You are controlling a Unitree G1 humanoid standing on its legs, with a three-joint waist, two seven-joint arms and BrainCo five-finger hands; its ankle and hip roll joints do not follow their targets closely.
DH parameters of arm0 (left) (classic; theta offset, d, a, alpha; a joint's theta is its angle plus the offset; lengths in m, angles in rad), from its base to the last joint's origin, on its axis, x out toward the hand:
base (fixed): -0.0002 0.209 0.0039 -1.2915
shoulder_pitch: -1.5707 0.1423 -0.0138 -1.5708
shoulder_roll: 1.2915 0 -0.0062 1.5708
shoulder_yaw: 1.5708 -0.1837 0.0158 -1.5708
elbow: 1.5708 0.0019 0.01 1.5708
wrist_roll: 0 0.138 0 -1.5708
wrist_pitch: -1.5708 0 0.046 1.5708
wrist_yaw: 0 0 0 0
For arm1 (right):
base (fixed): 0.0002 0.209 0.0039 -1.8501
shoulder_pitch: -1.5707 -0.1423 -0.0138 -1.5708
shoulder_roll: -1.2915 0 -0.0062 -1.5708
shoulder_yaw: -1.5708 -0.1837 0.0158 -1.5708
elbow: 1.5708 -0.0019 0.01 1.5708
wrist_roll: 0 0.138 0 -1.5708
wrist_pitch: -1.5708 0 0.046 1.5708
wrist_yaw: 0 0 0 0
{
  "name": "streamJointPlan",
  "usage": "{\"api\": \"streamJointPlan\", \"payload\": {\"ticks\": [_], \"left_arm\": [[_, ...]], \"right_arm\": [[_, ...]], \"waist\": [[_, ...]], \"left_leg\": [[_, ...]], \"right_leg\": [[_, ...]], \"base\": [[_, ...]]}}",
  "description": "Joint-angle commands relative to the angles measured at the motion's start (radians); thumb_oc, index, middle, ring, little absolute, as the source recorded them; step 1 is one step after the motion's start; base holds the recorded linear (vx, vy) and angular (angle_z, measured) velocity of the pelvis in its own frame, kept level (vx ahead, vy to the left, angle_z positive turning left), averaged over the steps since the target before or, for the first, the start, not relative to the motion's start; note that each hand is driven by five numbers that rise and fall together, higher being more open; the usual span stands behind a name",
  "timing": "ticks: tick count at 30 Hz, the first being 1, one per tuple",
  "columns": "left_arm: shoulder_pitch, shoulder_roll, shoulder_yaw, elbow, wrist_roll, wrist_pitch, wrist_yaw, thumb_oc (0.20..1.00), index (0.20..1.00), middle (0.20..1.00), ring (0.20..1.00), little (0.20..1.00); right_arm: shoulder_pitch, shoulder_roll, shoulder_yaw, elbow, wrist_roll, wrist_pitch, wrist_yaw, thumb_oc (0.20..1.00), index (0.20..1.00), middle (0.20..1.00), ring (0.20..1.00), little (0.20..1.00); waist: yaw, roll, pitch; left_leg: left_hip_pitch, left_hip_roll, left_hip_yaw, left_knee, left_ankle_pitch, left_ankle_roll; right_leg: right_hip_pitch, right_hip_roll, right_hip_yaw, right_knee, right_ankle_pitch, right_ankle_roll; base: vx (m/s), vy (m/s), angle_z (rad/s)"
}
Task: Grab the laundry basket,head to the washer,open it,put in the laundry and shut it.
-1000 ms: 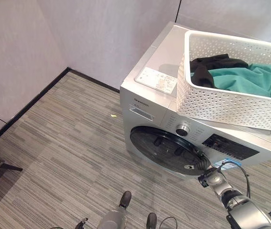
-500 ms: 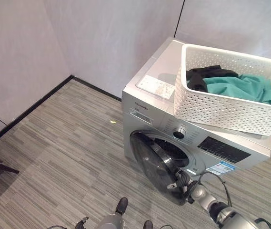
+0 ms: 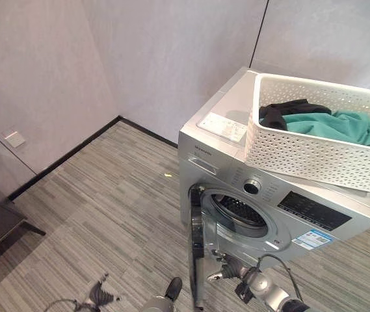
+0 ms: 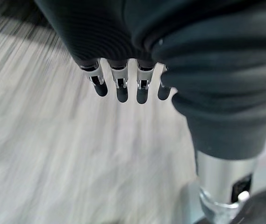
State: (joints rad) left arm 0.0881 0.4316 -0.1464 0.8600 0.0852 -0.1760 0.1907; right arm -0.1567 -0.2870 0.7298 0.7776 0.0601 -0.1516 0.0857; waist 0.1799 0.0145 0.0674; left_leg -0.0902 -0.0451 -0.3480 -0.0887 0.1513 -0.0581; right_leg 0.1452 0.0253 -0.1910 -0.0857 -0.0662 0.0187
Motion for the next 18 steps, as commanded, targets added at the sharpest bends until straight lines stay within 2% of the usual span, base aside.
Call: {"api": "streamJointPlan", "payload": {"ticks": [1,3,4,5,8,10,14,18], "left_arm": [[-0.036,0.076,0.017,-0.152,-0.029,-0.046,0.039,1.0,1.0,1.0,1.0,1.0],[-0.011,0.094,0.046,-0.312,-0.048,-0.053,0.034,1.0,1.0,1.0,1.0,1.0],[0.013,0.113,0.075,-0.484,-0.054,-0.061,0.013,1.0,1.0,1.0,1.0,1.0],[0.018,0.114,0.077,-0.489,-0.054,-0.058,0.012,1.0,1.0,1.0,1.0,1.0],[0.019,0.14,0.102,-0.759,-0.145,-0.092,-0.068,1.0,1.0,1.0,1.0,1.0],[0.019,0.158,0.102,-0.847,-0.146,-0.098,-0.105,1.0,1.0,1.0,1.0,1.0],[0.007,0.145,0.084,-0.864,-0.168,-0.085,-0.123,1.0,1.0,1.0,1.0,1.0],[0.031,0.124,0.087,-0.888,-0.17,-0.062,-0.127,1.0,1.0,1.0,1.0,1.0]], "right_arm": [[-0.02,0.058,-0.001,-0.135,0.04,-0.052,0.026,1.0,1.0,1.0,1.0,1.0],[-0.008,0.058,-0.019,-0.141,0.045,-0.05,0.03,1.0,1.0,1.0,1.0,1.0],[0.02,0.042,-0.045,-0.154,0.05,-0.048,0.042,1.0,1.0,1.0,1.0,1.0],[0.021,0.042,-0.045,-0.155,0.05,-0.048,0.043,1.0,1.0,1.0,1.0,1.0],[0.103,0.025,-0.149,-0.031,0.056,-0.042,0.012,1.0,1.0,1.0,1.0,1.0],[0.137,0.029,-0.195,0.03,0.044,-0.041,0.008,1.0,1.0,1.0,1.0,1.0],[0.121,0.035,-0.162,0.037,-0.07,-0.019,0.007,1.0,1.0,1.0,1.0,1.0],[0.085,0.071,-0.119,0.03,-0.076,-0.009,0.015,1.0,1.0,1.0,1.0,1.0]], "waist": [[0.028,-0.054,-0.002],[0.029,-0.056,-0.003],[0.029,-0.06,-0.007],[0.028,-0.06,-0.008],[0.014,-0.063,-0.014],[-0.002,-0.065,-0.023],[-0.007,-0.068,-0.025],[0.004,-0.065,-0.005]], "left_leg": [[0.056,-0.055,0.027,0.008,-0.113,0.028],[0.059,-0.058,0.022,0.009,-0.114,0.029],[0.064,-0.06,0.017,0.009,-0.118,0.032],[0.064,-0.06,0.017,0.009,-0.118,0.032],[0.084,-0.058,0.02,0.01,-0.134,0.039],[0.089,-0.053,0.039,0.01,-0.141,0.047],[0.098,-0.048,0.066,0.014,-0.155,0.056],[0.093,-0.052,0.07,0.062,-0.179,0.06]], "right_leg": [[-0.072,-0.064,0.056,0.03,-0.019,0.067],[-0.065,-0.064,0.053,0.028,-0.02,0.067],[-0.057,-0.065,0.049,0.024,-0.022,0.068],[-0.056,-0.065,0.048,0.024,-0.022,0.068],[-0.039,-0.07,0.053,0.024,-0.027,0.073],[-0.043,-0.073,0.074,0.025,-0.021,0.077],[-0.049,-0.073,0.104,0.036,-0.02,0.076],[-0.062,-0.066,0.13,0.069,-0.036,0.059]], "base": [[0.03,0.003,0.07],[0.02,0.005,0.02],[0.03,0.005,0.06],[0.04,0.009,0.09],[0.06,0.028,0.06],[0.05,0.044,-0.05],[0.04,0.01,-0.26],[-0.01,-0.029,-0.24]]}}
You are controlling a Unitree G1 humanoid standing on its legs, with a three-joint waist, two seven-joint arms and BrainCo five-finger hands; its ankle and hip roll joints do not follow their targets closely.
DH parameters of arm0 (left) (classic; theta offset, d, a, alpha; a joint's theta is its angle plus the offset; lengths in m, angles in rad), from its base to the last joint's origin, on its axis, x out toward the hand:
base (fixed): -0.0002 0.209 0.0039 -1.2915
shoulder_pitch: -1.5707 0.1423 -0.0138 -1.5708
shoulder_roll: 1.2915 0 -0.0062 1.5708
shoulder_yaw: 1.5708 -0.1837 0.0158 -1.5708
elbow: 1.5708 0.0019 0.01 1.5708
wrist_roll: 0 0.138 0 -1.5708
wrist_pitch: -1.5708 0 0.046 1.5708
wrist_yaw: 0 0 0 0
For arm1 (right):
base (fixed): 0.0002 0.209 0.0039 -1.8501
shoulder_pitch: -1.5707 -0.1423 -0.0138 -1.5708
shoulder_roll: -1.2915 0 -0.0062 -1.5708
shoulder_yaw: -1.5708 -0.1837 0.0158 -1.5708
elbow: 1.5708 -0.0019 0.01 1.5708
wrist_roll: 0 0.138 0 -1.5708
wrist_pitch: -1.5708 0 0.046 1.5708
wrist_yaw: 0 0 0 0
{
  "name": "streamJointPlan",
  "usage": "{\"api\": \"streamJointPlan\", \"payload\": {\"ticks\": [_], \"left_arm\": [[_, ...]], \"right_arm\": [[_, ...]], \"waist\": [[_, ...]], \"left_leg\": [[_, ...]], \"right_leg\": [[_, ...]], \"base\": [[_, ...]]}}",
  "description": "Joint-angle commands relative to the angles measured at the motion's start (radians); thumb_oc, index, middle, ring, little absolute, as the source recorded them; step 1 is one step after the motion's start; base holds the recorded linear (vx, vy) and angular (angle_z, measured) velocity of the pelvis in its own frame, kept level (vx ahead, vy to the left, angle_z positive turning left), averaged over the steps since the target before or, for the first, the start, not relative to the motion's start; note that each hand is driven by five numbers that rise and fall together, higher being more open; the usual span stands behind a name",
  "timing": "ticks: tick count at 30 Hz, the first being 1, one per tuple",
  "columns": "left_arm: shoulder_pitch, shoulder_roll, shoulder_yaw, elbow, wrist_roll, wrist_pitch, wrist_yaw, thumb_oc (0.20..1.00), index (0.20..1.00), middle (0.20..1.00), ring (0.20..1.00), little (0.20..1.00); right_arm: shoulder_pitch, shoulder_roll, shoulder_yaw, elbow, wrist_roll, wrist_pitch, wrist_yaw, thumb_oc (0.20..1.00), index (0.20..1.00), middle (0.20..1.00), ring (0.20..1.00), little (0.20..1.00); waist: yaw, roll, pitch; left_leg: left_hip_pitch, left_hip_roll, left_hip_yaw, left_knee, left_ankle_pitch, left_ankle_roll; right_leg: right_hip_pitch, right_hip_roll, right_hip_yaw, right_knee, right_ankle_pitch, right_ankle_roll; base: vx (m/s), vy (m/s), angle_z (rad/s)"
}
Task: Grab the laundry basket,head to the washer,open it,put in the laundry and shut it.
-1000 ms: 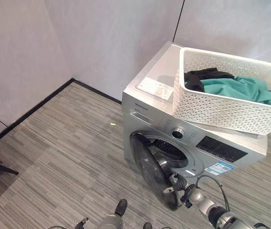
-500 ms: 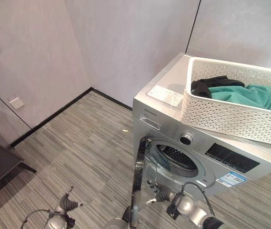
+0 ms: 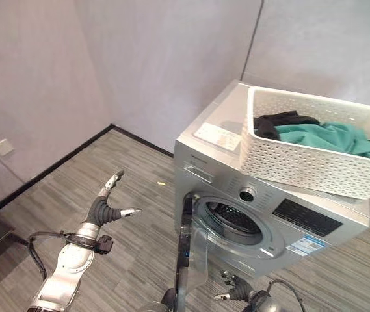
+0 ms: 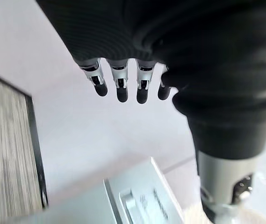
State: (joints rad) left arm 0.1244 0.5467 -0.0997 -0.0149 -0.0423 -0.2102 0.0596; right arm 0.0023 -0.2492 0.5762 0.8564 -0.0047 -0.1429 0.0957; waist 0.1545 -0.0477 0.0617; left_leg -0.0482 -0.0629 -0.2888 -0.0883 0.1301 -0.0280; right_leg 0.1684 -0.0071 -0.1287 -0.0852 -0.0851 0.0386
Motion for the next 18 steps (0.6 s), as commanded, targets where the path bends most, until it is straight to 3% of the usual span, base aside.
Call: {"api": "streamJointPlan", "payload": {"ticks": [1,4,5,6,8,10,11,14,15,16,17,18], "left_arm": [[0.006,0.011,0.041,-0.018,-0.044,-0.025,0.0,1.0,1.0,1.0,1.0,1.0],[0.031,0.012,0.051,-0.042,-0.064,-0.017,-0.001,1.0,1.0,1.0,1.0,1.0],[0.037,0.018,0.05,-0.05,-0.072,-0.018,-0.006,1.0,1.0,1.0,1.0,1.0],[0.045,0.027,0.044,-0.08,-0.078,-0.021,-0.01,1.0,1.0,1.0,1.0,1.0],[0.035,0.028,0.036,-0.083,-0.082,-0.02,-0.006,1.0,1.0,1.0,1.0,1.0],[0.015,0.023,0.024,-0.084,-0.079,-0.014,-0.007,1.0,1.0,1.0,1.0,1.0],[0.0,0.026,0.016,-0.083,-0.081,-0.013,-0.006,1.0,1.0,1.0,1.0,1.0],[-0.003,0.04,0.005,-0.124,-0.104,-0.027,-0.02,1.0,1.0,1.0,1.0,1.0],[-0.002,0.041,0.006,-0.125,-0.104,-0.027,-0.02,1.0,1.0,1.0,1.0,1.0],[-0.043,0.052,-0.014,-0.132,-0.118,-0.026,-0.014,1.0,1.0,1.0,1.0,1.0],[-0.046,0.052,-0.015,-0.131,-0.118,-0.026,-0.013,1.0,1.0,1.0,1.0,1.0],[-0.066,0.057,-0.007,-0.137,-0.124,-0.032,-0.012,1.0,1.0,1.0,1.0,1.0]], "right_arm": [[-0.087,0.04,0.046,-0.053,-0.021,-0.017,0.004,1.0,1.0,1.0,1.0,1.0],[-0.125,0.044,0.062,-0.062,-0.021,-0.015,-0.016,1.0,1.0,1.0,1.0,1.0],[-0.14,0.045,0.061,-0.055,-0.017,-0.014,-0.023,1.0,1.0,1.0,1.0,1.0],[-0.169,0.044,0.054,-0.033,-0.01,-0.015,-0.044,1.0,1.0,1.0,1.0,1.0],[-0.186,0.037,0.046,-0.019,-0.008,-0.017,-0.06,1.0,1.0,1.0,1.0,1.0],[-0.212,0.016,0.027,0.001,-0.011,-0.012,-0.082,1.0,1.0,1.0,1.0,1.0],[-0.227,0.007,0.012,0.017,-0.012,-0.008,-0.098,1.0,1.0,1.0,1.0,1.0],[-0.223,0.021,-0.012,0.052,-0.005,0.0,-0.13,1.0,1.0,1.0,1.0,1.0],[-0.223,0.022,-0.012,0.052,-0.005,0.0,-0.13,1.0,1.0,1.0,1.0,1.0],[-0.231,0.009,-0.018,0.04,0.01,-0.004,-0.135,1.0,1.0,1.0,1.0,1.0],[-0.232,0.009,-0.019,0.04,0.01,-0.004,-0.135,1.0,1.0,1.0,1.0,1.0],[-0.268,0.012,-0.011,0.062,0.014,0.0,-0.135,1.0,1.0,1.0,1.0,1.0]], "waist": [[0.034,-0.002,0.009],[0.044,0.012,0.06],[0.048,0.019,0.071],[0.052,0.04,0.096],[0.035,0.057,0.104],[0.013,0.082,0.105],[-0.004,0.092,0.107],[-0.025,0.113,0.095],[-0.026,0.112,0.096],[-0.05,0.102,0.134],[-0.049,0.104,0.135],[-0.029,0.083,0.16]], "left_leg": [[0.044,-0.036,0.005,0.076,-0.16,0.028],[-0.003,-0.045,-0.025,0.101,-0.142,0.012],[-0.023,-0.047,-0.042,0.087,-0.119,0.001],[-0.071,-0.055,-0.075,0.062,-0.061,-0.021],[-0.111,-0.058,-0.077,0.052,-0.029,-0.034],[-0.178,-0.049,0.055,0.06,-0.013,-0.035],[-0.204,-0.029,0.171,0.085,-0.023,-0.022],[-0.168,0.006,0.225,0.075,-0.049,-0.015],[-0.166,0.006,0.225,0.075,-0.049,-0.015],[-0.194,0.002,0.299,0.224,-0.105,-0.012],[-0.203,0.004,0.299,0.243,-0.116,-0.011],[-0.242,-0.057,0.234,0.436,-0.217,-0.016]], "right_leg": [[-0.087,-0.03,0.066,0.07,-0.018,0.034],[-0.107,-0.017,0.046,0.063,-0.014,0.022],[-0.115,-0.012,0.032,0.053,-0.013,0.02],[-0.151,-0.002,0.001,0.041,-0.014,0.015],[-0.192,-0.003,-0.028,0.055,-0.022,0.012],[-0.237,-0.009,-0.056,0.086,-0.028,0.021],[-0.251,-0.016,-0.078,0.102,-0.026,0.026],[-0.217,-0.041,-0.16,0.092,-0.027,0.019],[-0.215,-0.041,-0.161,0.092,-0.028,0.019],[-0.222,-0.075,-0.175,0.098,-0.01,0.012],[-0.224,-0.074,-0.174,0.099,-0.011,0.012],[-0.259,-0.099,-0.15,0.102,0.015,0.01]], "base": [[-0.11,-0.055,-0.04],[-0.19,-0.072,0.02],[-0.39,-0.063,0.39],[-0.31,-0.041,0.67],[-0.27,0.037,1.02],[-0.22,0.086,0.99],[-0.14,0.071,1.12],[-0.03,0.021,1.17],[-0.15,0.077,0.8],[-0.18,0.063,0.43],[-0.31,0.105,0.46],[-0.17,0.09,0.47]]}}
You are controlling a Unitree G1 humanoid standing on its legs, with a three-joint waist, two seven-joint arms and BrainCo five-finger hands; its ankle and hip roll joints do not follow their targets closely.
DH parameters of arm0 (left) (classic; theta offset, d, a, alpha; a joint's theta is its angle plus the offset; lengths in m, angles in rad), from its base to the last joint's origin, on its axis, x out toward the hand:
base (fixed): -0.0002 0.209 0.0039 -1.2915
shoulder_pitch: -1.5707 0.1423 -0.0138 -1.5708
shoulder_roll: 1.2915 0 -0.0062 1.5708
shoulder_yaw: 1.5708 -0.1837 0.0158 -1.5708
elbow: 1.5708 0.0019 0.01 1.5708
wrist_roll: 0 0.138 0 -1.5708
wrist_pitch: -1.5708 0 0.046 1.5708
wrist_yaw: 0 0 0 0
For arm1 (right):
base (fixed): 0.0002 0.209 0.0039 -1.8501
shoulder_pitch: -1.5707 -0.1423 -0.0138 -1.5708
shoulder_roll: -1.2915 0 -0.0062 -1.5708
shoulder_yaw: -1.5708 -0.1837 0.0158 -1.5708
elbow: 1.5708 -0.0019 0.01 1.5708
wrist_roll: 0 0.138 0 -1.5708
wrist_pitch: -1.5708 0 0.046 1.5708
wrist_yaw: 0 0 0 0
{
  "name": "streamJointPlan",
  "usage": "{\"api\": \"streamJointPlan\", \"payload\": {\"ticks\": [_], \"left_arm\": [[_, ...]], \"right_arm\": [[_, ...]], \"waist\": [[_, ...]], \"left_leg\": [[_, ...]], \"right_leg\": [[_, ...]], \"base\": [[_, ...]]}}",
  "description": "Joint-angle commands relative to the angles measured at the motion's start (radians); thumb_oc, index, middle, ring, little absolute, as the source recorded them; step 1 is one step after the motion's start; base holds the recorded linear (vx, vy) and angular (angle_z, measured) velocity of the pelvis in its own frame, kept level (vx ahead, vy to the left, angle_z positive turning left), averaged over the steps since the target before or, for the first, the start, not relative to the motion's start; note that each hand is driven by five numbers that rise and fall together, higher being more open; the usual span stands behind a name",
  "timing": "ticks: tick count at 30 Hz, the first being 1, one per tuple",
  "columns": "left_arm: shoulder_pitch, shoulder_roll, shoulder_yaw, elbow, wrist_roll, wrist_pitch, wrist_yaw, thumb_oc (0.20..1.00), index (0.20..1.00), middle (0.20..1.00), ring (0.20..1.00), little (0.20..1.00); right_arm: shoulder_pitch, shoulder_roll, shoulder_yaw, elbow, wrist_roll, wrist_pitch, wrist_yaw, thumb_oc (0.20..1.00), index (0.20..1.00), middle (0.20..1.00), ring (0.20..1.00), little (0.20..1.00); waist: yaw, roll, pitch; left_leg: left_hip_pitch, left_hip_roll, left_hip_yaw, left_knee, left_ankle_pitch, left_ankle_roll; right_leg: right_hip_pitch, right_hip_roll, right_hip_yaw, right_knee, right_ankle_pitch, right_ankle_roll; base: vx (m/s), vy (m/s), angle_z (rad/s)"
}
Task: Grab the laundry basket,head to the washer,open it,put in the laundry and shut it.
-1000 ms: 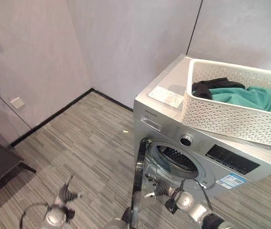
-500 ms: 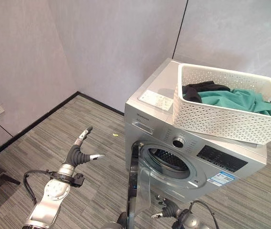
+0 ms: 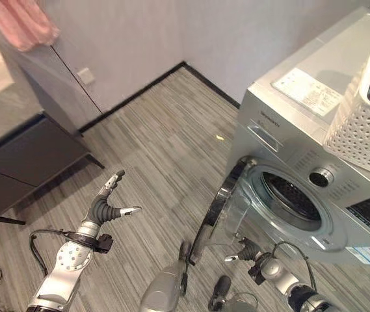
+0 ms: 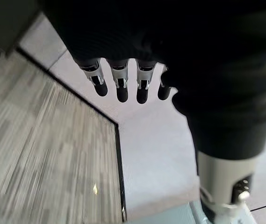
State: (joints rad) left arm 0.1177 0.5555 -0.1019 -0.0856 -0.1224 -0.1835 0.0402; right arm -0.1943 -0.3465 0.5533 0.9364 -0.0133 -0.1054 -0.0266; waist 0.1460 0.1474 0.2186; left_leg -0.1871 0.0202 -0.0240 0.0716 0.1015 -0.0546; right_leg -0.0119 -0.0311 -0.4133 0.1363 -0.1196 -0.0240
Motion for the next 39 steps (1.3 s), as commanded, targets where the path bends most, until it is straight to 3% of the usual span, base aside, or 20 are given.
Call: {"api": "streamJointPlan", "payload": {"ticks": [1,2,3,4,11,14,18,23,26,27,29,30,34,35,36,37,38,39], "left_arm": [[-0.055,0.052,-0.001,-0.087,-0.047,-0.062,0.006,1.0,1.0,1.0,1.0,1.0],[-0.055,0.052,-0.001,-0.088,-0.047,-0.061,0.006,1.0,1.0,1.0,1.0,1.0],[-0.064,0.047,-0.009,-0.102,-0.047,-0.057,0.006,1.0,1.0,1.0,1.0,1.0],[-0.041,0.049,-0.011,-0.119,-0.077,-0.06,-0.009,1.0,1.0,1.0,1.0,1.0],[-0.091,0.08,-0.114,-0.081,-0.135,-0.059,-0.051,1.0,1.0,1.0,1.0,1.0],[-0.101,0.075,-0.167,-0.019,-0.169,-0.039,-0.089,1.0,1.0,1.0,1.0,1.0],[-0.122,0.056,-0.23,0.125,-0.139,0.0,-0.116,1.0,1.0,1.0,1.0,1.0],[-0.149,-0.022,-0.25,0.307,-0.11,0.034,-0.124,1.0,1.0,1.0,1.0,1.0],[-0.163,-0.055,-0.253,0.406,-0.101,0.052,-0.136,1.0,1.0,1.0,1.0,1.0],[-0.163,-0.055,-0.253,0.406,-0.101,0.051,-0.136,1.0,1.0,1.0,1.0,1.0],[-0.186,-0.107,-0.261,0.514,-0.081,0.072,-0.119,1.0,1.0,1.0,1.0,1.0],[-0.187,-0.129,-0.251,0.574,-0.078,0.079,-0.12,1.0,1.0,1.0,1.0,1.0],[-0.2,-0.154,-0.254,0.671,-0.065,0.085,-0.119,1.0,1.0,1.0,1.0,1.0],[-0.211,-0.178,-0.267,0.775,0.006,0.09,-0.101,1.0,1.0,1.0,1.0,1.0],[-0.212,-0.179,-0.267,0.776,0.007,0.09,-0.1,1.0,1.0,1.0,1.0,1.0],[-0.216,-0.188,-0.26,0.836,0.049,0.093,-0.074,1.0,1.0,1.0,1.0,1.0],[-0.212,-0.194,-0.233,0.866,0.047,0.095,-0.066,1.0,1.0,1.0,1.0,1.0],[-0.235,-0.204,-0.213,0.955,0.077,0.091,-0.034,1.0,1.0,1.0,1.0,1.0]], "right_arm": [[-0.087,0.116,0.019,0.0,0.021,-0.034,-0.017,1.0,1.0,1.0,1.0,1.0],[-0.088,0.116,0.019,0.001,0.021,-0.035,-0.017,1.0,1.0,1.0,1.0,1.0],[-0.106,0.14,0.034,0.029,0.013,-0.034,-0.019,1.0,1.0,1.0,1.0,1.0],[-0.099,0.157,0.037,0.038,0.01,-0.032,-0.011,1.0,1.0,1.0,1.0,1.0],[-0.105,0.211,0.032,0.08,0.085,-0.049,-0.033,1.0,1.0,1.0,1.0,1.0],[-0.08,0.204,0.045,0.094,0.07,-0.046,-0.026,1.0,1.0,1.0,1.0,1.0],[0.038,0.136,-0.027,0.122,0.077,-0.042,-0.023,1.0,1.0,1.0,1.0,1.0],[0.158,0.057,-0.174,0.2,0.089,-0.037,-0.045,1.0,1.0,1.0,1.0,1.0],[0.203,0.011,-0.223,0.243,0.076,-0.032,-0.044,1.0,1.0,1.0,1.0,1.0],[0.203,0.011,-0.224,0.243,0.076,-0.032,-0.044,1.0,1.0,1.0,1.0,1.0],[0.205,-0.037,-0.256,0.299,0.045,-0.013,-0.043,1.0,1.0,1.0,1.0,1.0],[0.203,-0.064,-0.277,0.332,0.021,0.0,-0.045,1.0,1.0,1.0,1.0,1.0],[0.202,-0.083,-0.306,0.37,0.02,0.012,-0.044,1.0,1.0,1.0,1.0,1.0],[0.195,-0.11,-0.325,0.396,0.013,0.013,-0.036,1.0,1.0,1.0,1.0,1.0],[0.195,-0.111,-0.325,0.396,0.013,0.012,-0.036,1.0,1.0,1.0,1.0,1.0],[0.204,-0.113,-0.339,0.401,0.008,0.012,-0.038,1.0,1.0,1.0,1.0,1.0],[0.207,-0.11,-0.347,0.399,0.007,0.013,-0.025,1.0,1.0,1.0,1.0,1.0],[0.215,-0.101,-0.363,0.418,0.013,0.018,-0.021,1.0,1.0,1.0,1.0,1.0]], "waist": [[-0.005,-0.109,0.008],[-0.004,-0.109,0.009],[0.008,-0.103,0.009],[0.003,-0.103,-0.018],[-0.007,-0.113,-0.023],[-0.022,-0.116,-0.041],[-0.07,-0.133,-0.07],[-0.124,-0.149,-0.07],[-0.14,-0.151,-0.055],[-0.14,-0.151,-0.055],[-0.13,-0.147,-0.036],[-0.13,-0.14,-0.04],[-0.129,-0.13,-0.051],[-0.119,-0.098,-0.055],[-0.117,-0.099,-0.052],[-0.108,-0.085,-0.057],[-0.103,-0.079,-0.069],[-0.104,-0.078,-0.097]], "left_leg": [[-0.1,-0.141,-0.072,0.264,-0.207,0.011],[-0.099,-0.14,-0.071,0.264,-0.208,0.011],[-0.067,-0.115,-0.142,0.195,-0.188,0.004],[-0.006,-0.095,-0.135,0.112,-0.187,0.017],[0.001,-0.114,-0.096,0.1,-0.189,0.039],[0.018,-0.103,-0.065,0.075,-0.193,0.048],[0.081,-0.077,-0.033,0.044,-0.204,0.046],[0.115,-0.029,-0.006,0.151,-0.238,0.026],[0.076,-0.005,-0.023,0.336,-0.197,0.017],[0.075,-0.005,-0.023,0.337,-0.197,0.017],[-0.001,-0.053,-0.13,0.467,-0.143,0.033],[-0.033,-0.085,-0.153,0.429,-0.156,0.039],[-0.055,-0.072,-0.125,0.34,-0.162,0.035],[-0.074,-0.075,-0.16,0.138,-0.077,0.012],[-0.067,-0.075,-0.158,0.132,-0.074,0.013],[-0.094,-0.071,-0.183,0.064,-0.041,0.005],[-0.054,-0.052,-0.16,0.021,-0.043,0.005],[-0.01,-0.05,-0.15,-0.004,-0.044,0.015]], "right_leg": [[-0.081,-0.069,0.149,-0.125,0.053,0.072],[-0.08,-0.069,0.15,-0.125,0.053,0.072],[-0.064,-0.057,0.182,-0.134,0.061,0.077],[-0.037,-0.059,0.194,-0.148,0.077,0.09],[-0.046,-0.061,0.253,-0.166,0.109,0.099],[-0.06,-0.055,0.286,-0.16,0.111,0.102],[-0.051,-0.032,0.324,-0.134,0.082,0.093],[-0.017,0.013,0.369,-0.094,0.042,0.067],[0.013,0.051,0.397,-0.07,0.029,0.048],[0.012,0.052,0.397,-0.07,0.029,0.048],[0.018,0.069,0.453,-0.051,0.025,0.041],[0.023,0.068,0.488,-0.063,0.024,0.049],[0.037,0.062,0.516,-0.076,0.02,0.059],[0.068,0.09,0.569,-0.083,0.008,0.065],[0.072,0.088,0.571,-0.084,0.008,0.065],[0.098,0.093,0.615,-0.085,-0.011,0.07],[0.115,0.087,0.63,-0.083,-0.025,0.078],[0.124,0.053,0.624,-0.102,-0.025,0.09]], "base": [[-0.17,0.087,0.33],[0.01,0.145,0.18],[0.2,0.165,-0.53],[0.19,0.171,-0.65],[0.03,0.087,-0.25],[0.03,0.05,-0.58],[0.09,-0.051,-0.39],[0.1,-0.146,-0.3],[0.06,-0.168,-0.21],[0.02,-0.105,-0.45],[0.02,-0.04,-0.79],[0.05,0.048,-0.85],[0.1,0.081,-0.68],[0.19,0.146,-0.52],[0.31,0.249,-0.68],[0.2,0.173,-0.64],[0.3,0.318,-1.03],[0.33,0.355,-1.09]]}}
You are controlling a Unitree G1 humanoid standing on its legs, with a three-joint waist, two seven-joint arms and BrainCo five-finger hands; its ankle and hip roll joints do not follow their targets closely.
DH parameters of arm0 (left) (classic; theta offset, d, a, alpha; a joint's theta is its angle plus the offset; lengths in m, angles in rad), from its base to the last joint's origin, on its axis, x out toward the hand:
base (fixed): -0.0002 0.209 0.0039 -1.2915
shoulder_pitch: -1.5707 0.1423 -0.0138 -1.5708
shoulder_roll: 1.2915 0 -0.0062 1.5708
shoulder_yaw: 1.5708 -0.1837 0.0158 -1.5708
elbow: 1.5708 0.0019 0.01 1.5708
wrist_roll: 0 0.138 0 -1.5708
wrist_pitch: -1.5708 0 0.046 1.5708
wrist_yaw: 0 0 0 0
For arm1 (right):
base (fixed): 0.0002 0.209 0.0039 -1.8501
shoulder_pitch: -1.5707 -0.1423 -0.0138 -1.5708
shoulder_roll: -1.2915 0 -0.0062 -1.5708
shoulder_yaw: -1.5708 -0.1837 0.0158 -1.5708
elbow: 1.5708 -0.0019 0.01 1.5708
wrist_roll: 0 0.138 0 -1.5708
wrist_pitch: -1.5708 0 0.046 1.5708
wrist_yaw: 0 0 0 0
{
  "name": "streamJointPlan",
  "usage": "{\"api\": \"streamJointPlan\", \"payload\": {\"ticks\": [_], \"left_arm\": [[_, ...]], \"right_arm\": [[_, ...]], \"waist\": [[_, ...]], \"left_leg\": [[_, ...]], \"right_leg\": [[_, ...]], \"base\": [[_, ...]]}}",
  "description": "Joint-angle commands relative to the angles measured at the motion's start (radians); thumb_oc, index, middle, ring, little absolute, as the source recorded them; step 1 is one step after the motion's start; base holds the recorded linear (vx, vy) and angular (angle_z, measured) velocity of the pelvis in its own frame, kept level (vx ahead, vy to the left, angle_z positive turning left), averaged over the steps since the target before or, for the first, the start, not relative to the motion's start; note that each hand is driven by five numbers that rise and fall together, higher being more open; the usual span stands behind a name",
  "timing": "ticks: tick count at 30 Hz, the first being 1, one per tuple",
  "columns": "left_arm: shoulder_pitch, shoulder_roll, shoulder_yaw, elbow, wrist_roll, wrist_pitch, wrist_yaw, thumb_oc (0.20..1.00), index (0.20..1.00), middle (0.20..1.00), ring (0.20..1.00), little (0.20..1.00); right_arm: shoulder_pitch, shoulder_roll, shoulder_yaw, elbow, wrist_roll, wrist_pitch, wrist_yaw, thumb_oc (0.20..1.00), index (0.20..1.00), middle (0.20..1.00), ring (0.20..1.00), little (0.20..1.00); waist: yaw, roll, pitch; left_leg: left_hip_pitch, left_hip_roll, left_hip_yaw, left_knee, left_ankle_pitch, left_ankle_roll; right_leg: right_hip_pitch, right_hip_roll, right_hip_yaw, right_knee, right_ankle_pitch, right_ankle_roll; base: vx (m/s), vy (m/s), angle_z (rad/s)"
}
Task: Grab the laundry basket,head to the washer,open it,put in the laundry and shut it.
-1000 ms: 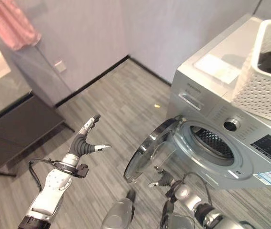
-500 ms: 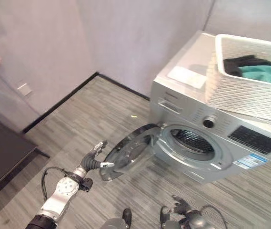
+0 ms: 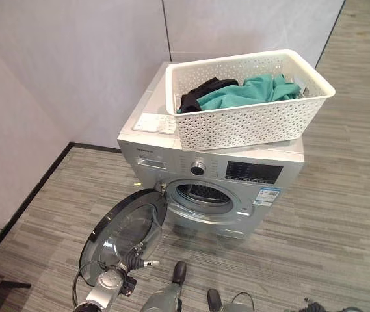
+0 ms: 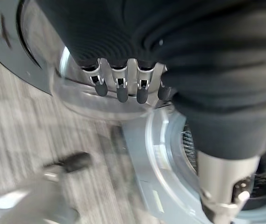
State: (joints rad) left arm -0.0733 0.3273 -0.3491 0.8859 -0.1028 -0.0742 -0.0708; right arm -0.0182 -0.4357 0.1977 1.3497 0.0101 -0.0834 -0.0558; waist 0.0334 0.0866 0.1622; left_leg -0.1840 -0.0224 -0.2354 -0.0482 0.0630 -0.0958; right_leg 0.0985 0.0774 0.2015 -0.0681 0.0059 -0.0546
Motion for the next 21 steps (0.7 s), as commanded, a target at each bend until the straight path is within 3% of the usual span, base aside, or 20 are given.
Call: {"api": "streamJointPlan", "payload": {"ticks": [1,5,10,15,21], "left_arm": [[-0.063,0.032,0.062,0.043,0.117,-0.02,0.118,1.0,1.0,1.0,1.0,1.0],[-0.088,0.091,0.147,0.089,0.128,-0.021,0.191,1.0,1.0,1.0,1.0,1.0],[-0.111,0.121,0.188,0.24,0.101,-0.024,0.193,1.0,1.0,1.0,1.0,1.0],[-0.121,0.112,0.204,0.371,0.13,-0.007,0.2,1.0,1.0,1.0,1.0,1.0],[-0.106,0.084,0.206,0.374,0.117,-0.017,0.194,1.0,1.0,1.0,1.0,1.0]], "right_arm": [[0.058,0.0,-0.028,0.017,-0.01,0.005,0.013,1.0,1.0,1.0,1.0,1.0],[0.064,0.023,-0.023,0.007,-0.01,0.004,0.036,1.0,1.0,1.0,1.0,1.0],[0.031,0.038,0.023,-0.034,-0.018,0.0,0.049,1.0,1.0,1.0,1.0,1.0],[0.001,0.027,0.023,-0.08,-0.019,-0.005,0.05,1.0,1.0,1.0,1.0,1.0],[-0.003,0.016,-0.002,-0.078,-0.014,-0.004,0.036,1.0,1.0,1.0,1.0,1.0]], "waist": [[0.003,-0.023,-0.076],[0.012,-0.036,-0.101],[0.014,-0.052,-0.13],[-0.006,-0.072,-0.143],[-0.006,-0.086,-0.145]], "left_leg": [[0.029,-0.005,0.103,0.082,-0.015,0.065],[0.04,-0.012,0.147,0.087,-0.043,0.083],[0.059,-0.012,0.181,0.05,-0.056,0.101],[0.08,-0.013,0.217,-0.007,-0.051,0.107],[0.081,-0.023,0.23,-0.023,-0.057,0.116]], "right_leg": [[0.023,-0.095,-0.007,0.087,-0.146,0.141],[0.006,-0.144,0.002,0.079,-0.134,0.175],[-0.02,-0.175,0.015,0.063,-0.108,0.203],[-0.052,-0.193,0.032,0.05,-0.079,0.225],[-0.072,-0.211,0.021,0.042,-0.056,0.24]], "base": [[0.31,0.353,-1.17],[0.11,0.191,0.02],[0.04,0.123,-0.17],[0.04,0.096,-0.39],[0.03,0.067,-0.16]]}}
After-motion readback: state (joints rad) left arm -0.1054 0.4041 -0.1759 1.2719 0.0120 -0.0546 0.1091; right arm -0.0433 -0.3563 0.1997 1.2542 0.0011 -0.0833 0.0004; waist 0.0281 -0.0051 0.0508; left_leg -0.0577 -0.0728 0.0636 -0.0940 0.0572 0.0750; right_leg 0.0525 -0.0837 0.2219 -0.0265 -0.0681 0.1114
